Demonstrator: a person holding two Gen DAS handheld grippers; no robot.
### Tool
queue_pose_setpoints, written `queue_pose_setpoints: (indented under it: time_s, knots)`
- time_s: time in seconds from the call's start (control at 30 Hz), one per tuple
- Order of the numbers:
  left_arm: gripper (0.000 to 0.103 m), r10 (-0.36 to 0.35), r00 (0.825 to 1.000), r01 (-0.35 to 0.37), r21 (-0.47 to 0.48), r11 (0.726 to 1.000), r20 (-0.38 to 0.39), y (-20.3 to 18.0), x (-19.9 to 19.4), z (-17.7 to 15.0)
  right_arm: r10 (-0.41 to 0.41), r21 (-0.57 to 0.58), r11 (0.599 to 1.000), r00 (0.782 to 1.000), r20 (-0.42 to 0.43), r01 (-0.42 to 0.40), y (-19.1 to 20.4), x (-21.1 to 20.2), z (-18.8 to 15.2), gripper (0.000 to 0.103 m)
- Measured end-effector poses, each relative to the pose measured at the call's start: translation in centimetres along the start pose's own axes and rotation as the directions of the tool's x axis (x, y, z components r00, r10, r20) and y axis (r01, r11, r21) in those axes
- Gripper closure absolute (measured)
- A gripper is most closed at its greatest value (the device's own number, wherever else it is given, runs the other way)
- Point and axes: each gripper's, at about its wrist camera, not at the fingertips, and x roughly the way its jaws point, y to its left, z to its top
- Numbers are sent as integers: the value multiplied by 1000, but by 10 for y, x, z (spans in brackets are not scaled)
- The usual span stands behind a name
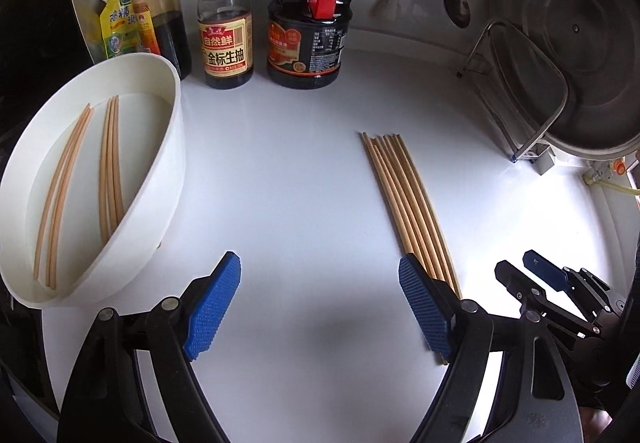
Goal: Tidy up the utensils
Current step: 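Lower both open tools over the remaining chopsticks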
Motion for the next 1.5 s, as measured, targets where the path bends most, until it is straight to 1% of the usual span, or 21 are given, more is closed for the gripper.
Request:
queue_pose_setpoints:
  time_s: [0.1,0.3,0.6,0.77,1.03,1.5]
  knots:
    - [23,13,1000,-13,1,1000,-11,-6,15,-1,18,-1,1000,1000,-7,-18,-4,13,1,61]
    - [23,38,999,-38,-1,999,-32,-11,38,1,45,-22,999,999,-18,-46,0,35,8,60]
    - [23,49,998,-50,-14,999,-45,-12,58,1,73,-48,996,997,-17,-74,8,54,12,60]
    - [23,51,998,-51,-9,999,-48,-14,63,1,72,-75,994,997,-18,-73,13,55,14,60]
    - [23,45,998,-45,-12,999,-52,-20,68,1,31,-124,992,999,-20,-33,14,56,19,60]
    - [23,26,997,-24,20,1000,-75,-43,81,-8,6,-98,995,1000,1,-5,-11,57,26,60]
